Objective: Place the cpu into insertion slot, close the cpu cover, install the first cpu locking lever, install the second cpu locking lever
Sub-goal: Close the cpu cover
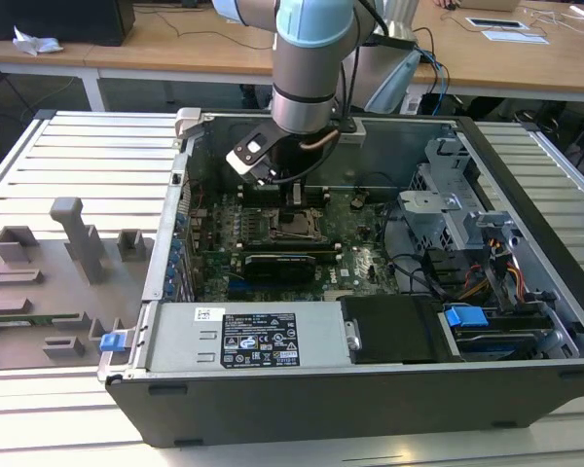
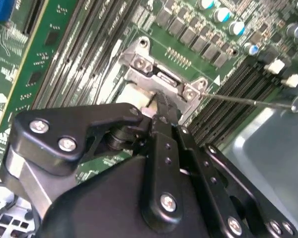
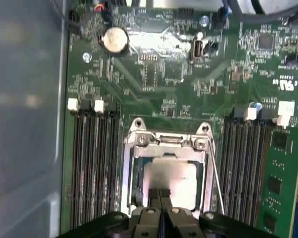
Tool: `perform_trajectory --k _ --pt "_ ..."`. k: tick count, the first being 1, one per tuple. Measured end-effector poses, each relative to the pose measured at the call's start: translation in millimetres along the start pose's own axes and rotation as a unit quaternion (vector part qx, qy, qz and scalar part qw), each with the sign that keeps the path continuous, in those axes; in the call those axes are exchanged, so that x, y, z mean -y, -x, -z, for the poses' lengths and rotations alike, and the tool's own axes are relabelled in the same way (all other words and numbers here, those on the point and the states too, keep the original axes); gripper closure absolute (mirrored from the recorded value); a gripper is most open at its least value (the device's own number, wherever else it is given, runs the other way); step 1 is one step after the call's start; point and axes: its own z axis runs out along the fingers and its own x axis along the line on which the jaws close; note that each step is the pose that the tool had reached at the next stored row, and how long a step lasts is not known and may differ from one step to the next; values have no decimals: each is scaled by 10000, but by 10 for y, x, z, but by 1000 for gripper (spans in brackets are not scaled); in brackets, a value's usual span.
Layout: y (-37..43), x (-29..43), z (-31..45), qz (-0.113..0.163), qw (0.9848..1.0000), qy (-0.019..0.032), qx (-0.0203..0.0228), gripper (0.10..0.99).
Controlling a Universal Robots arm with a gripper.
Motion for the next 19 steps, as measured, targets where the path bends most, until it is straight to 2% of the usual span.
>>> perform_trajectory --k 3,4,8,14,19 --pt "-4 80 1 1 10000 29 2 976" --pt "-6 130 -1 2 10000 36 0 976" --pt "-11 221 -12 2 10000 37 -9 976" --pt "-6 219 -21 3 10000 37 -10 976" --pt "8 70 -15 2 10000 23 -17 976"
